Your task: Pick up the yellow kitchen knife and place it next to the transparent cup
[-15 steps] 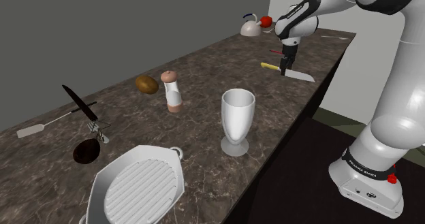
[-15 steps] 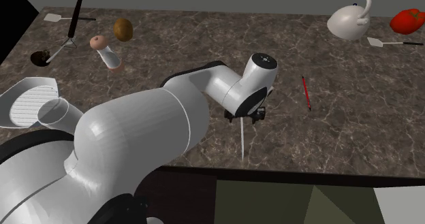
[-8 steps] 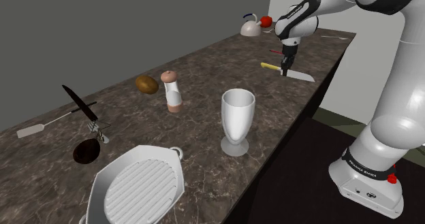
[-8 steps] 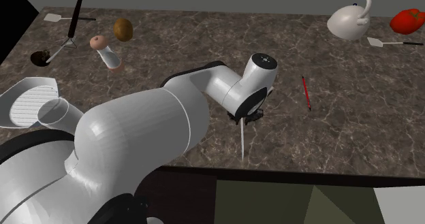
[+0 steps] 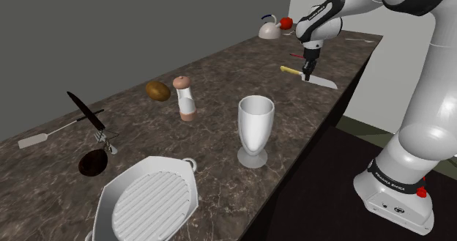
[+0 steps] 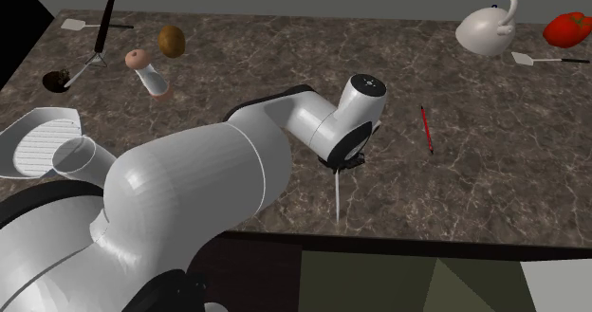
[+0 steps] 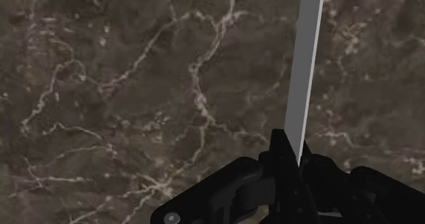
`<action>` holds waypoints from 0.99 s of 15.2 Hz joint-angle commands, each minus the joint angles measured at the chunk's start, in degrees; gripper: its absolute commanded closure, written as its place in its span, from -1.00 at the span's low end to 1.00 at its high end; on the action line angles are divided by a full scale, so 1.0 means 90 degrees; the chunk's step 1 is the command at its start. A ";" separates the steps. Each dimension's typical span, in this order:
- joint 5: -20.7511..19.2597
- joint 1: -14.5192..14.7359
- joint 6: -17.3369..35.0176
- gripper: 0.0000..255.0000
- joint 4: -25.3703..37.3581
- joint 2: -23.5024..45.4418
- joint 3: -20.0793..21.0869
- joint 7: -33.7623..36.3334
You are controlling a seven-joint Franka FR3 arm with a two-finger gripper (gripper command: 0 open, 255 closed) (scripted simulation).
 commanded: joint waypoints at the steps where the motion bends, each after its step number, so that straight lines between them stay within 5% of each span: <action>1: -0.0029 0.0009 -0.0075 1.00 0.0025 -0.0049 -0.0010 0.0018; 15: -0.0354 0.0095 -0.1147 1.00 0.0581 -0.0632 -0.0092 0.0210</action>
